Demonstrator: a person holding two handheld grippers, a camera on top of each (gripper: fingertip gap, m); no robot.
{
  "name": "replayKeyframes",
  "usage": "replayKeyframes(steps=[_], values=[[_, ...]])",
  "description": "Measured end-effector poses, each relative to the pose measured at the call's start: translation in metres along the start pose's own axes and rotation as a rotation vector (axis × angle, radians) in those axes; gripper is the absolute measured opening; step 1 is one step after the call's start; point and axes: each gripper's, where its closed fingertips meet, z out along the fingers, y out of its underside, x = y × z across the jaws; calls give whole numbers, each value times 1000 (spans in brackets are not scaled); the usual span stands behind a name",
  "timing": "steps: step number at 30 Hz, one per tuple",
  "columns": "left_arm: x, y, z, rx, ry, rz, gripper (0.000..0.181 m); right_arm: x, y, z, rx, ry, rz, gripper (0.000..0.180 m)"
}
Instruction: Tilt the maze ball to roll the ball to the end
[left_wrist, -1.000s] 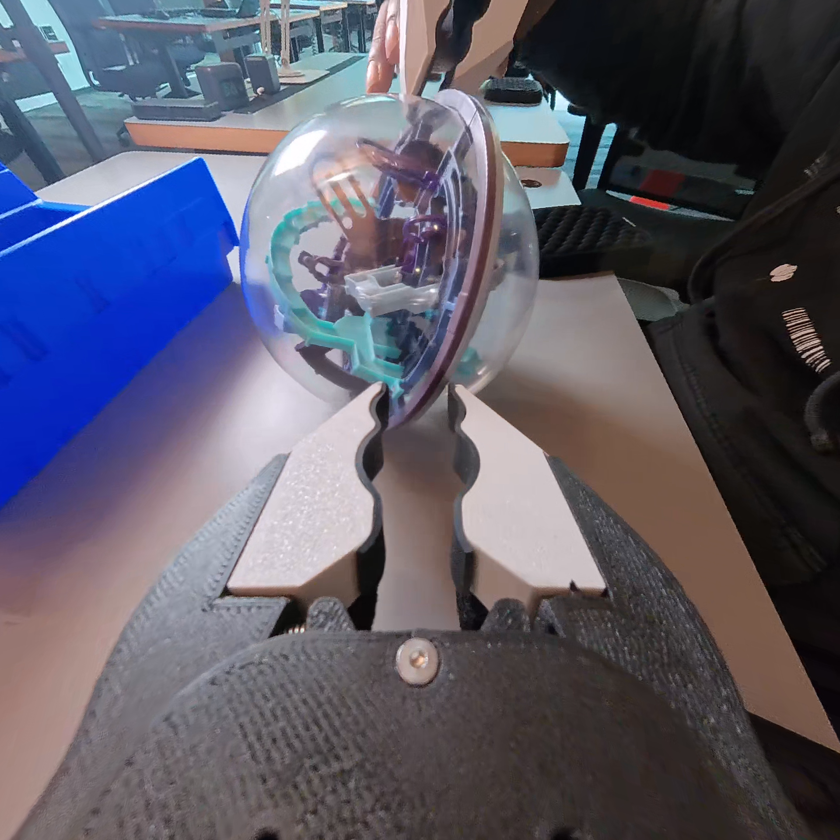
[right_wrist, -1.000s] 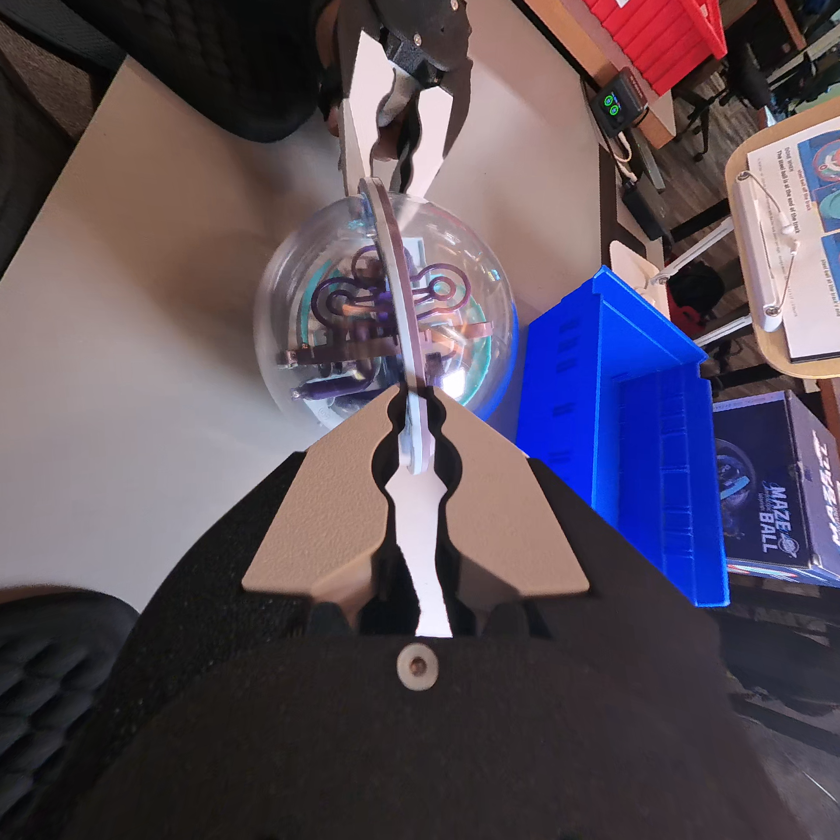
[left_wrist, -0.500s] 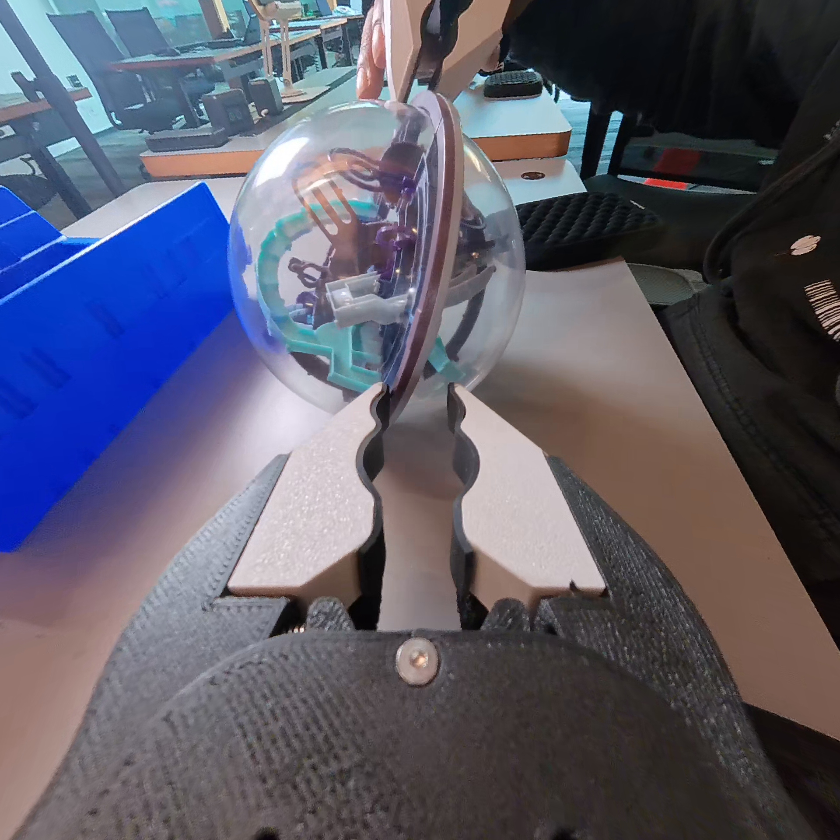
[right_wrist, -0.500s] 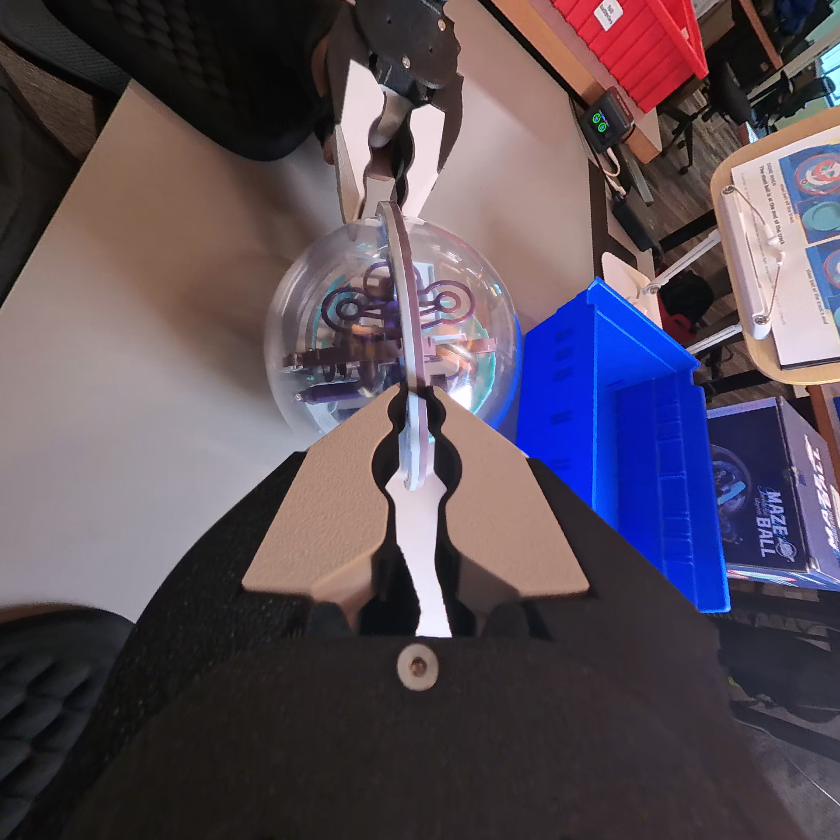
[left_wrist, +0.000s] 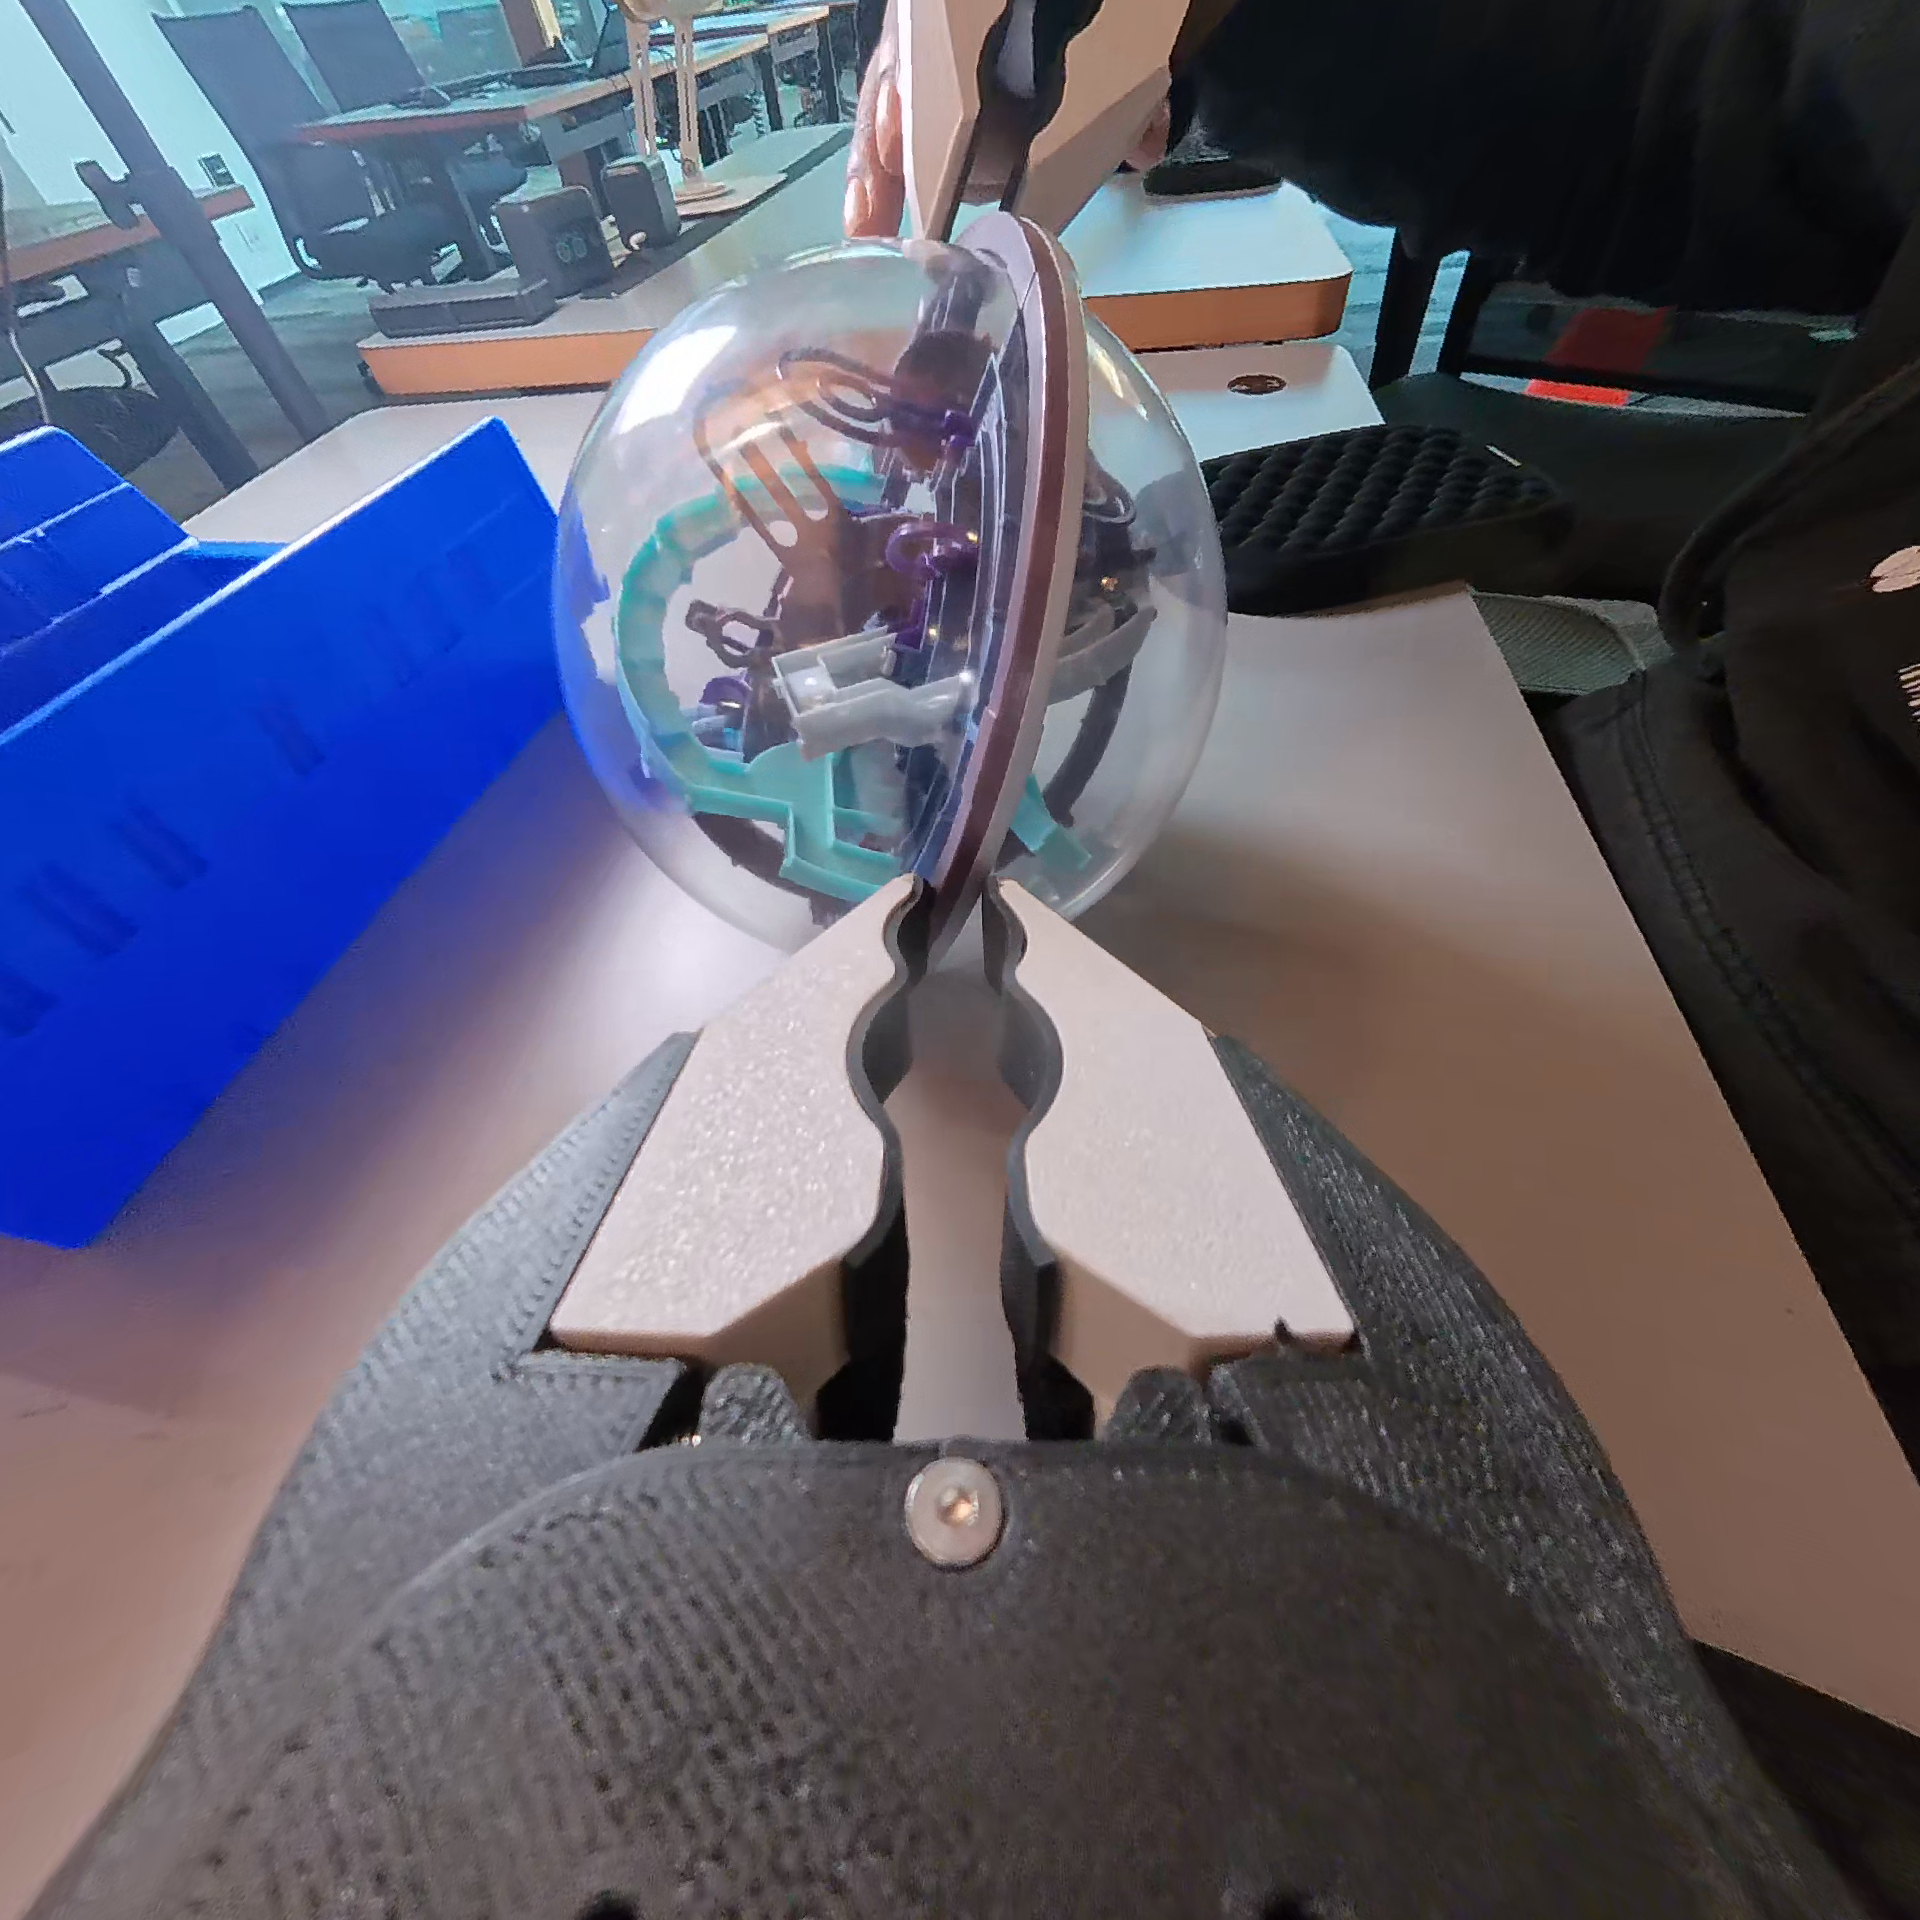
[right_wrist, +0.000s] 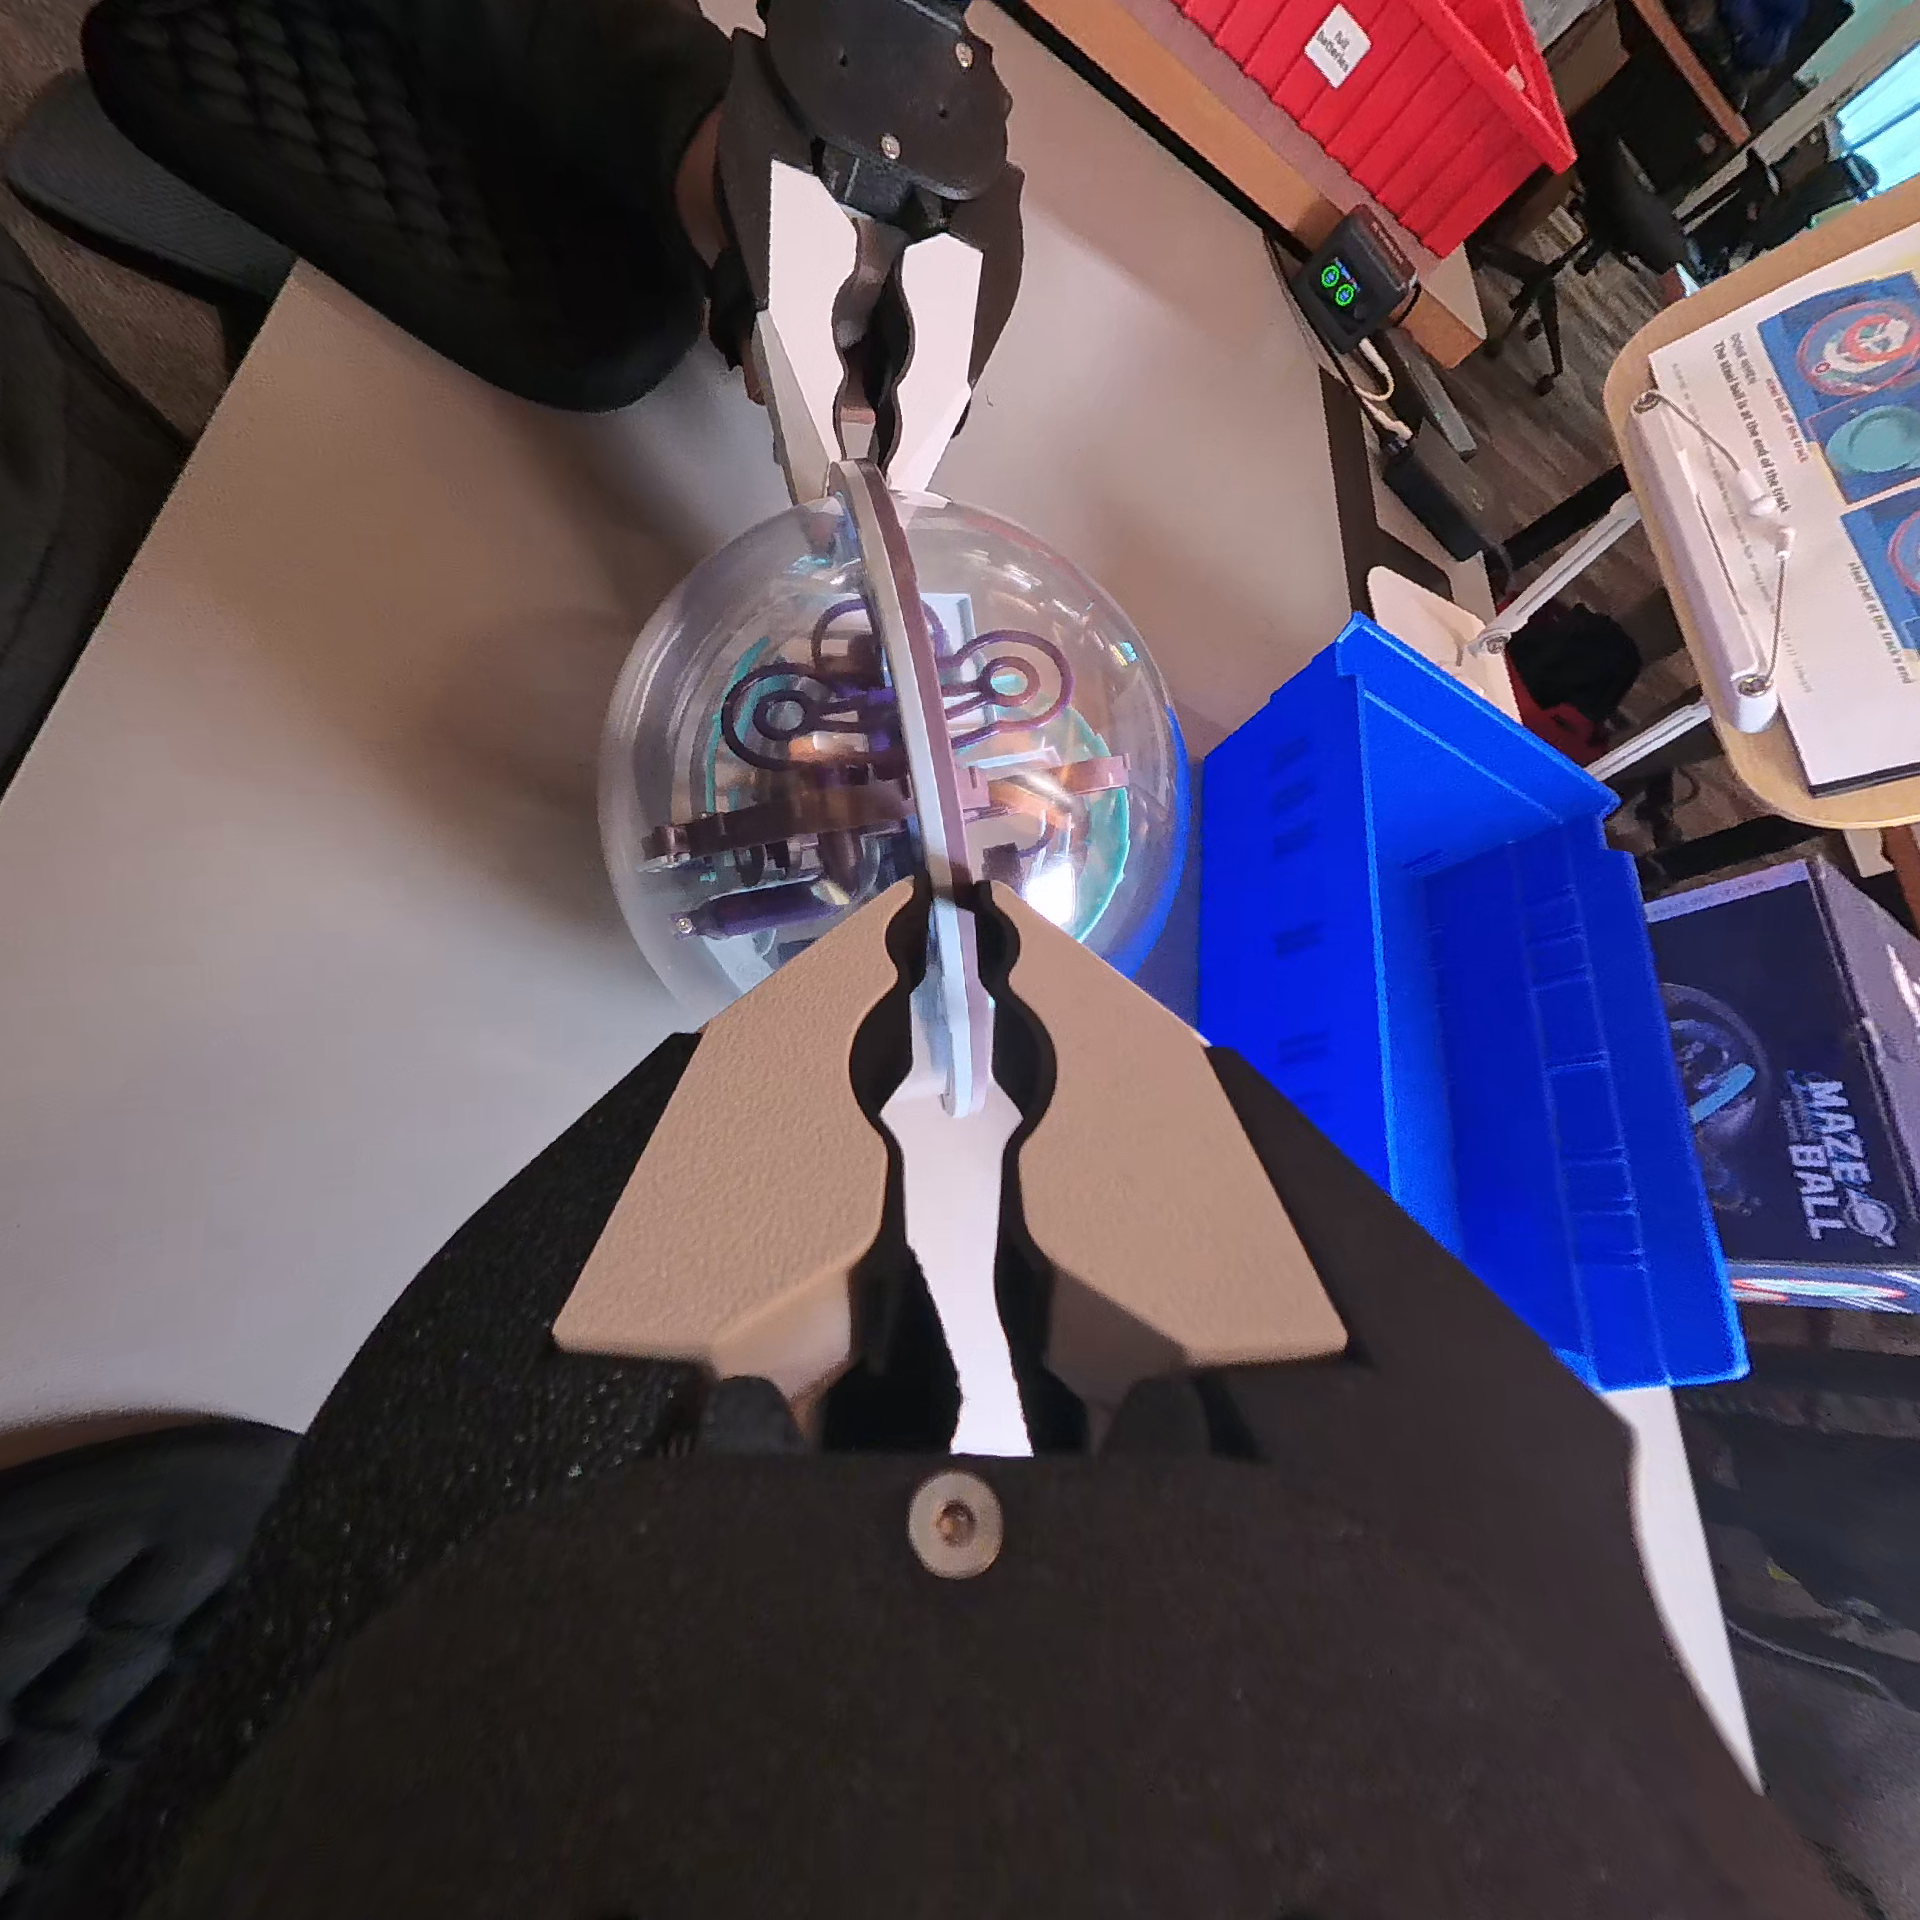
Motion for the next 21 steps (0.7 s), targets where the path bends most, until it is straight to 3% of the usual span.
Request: replayKeyframes(steps=[21], values=[[9,-63,-11,116,46,57,6,-29,43,15,212,-89,410,7]])
